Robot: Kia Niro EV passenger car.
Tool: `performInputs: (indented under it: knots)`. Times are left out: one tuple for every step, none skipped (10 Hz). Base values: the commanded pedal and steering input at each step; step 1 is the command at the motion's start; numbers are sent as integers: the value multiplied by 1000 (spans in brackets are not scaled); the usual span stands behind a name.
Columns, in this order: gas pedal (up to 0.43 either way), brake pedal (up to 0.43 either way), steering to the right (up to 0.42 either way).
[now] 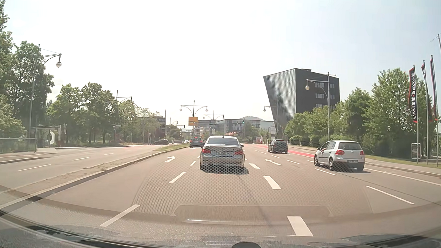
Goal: Follow the waypoints while adhering to traffic rules and regulations
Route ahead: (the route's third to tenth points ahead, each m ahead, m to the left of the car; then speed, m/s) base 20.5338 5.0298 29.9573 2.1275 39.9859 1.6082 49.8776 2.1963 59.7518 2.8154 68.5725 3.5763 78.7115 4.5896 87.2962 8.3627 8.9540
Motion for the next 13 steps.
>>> performInputs:
  knots:
    - [98,0,-16]
    - [98,0,-16]
    - [98,0,-16]
    - [98,0,-15]
    - [98,0,-14]
    - [98,0,-14]
    - [98,0,-14]
    - [98,0,-12]
    - [98,0,-12]
    - [87,0,-10]
    - [79,0,-9]
    - [67,0,-8]
    - [59,0,-7]
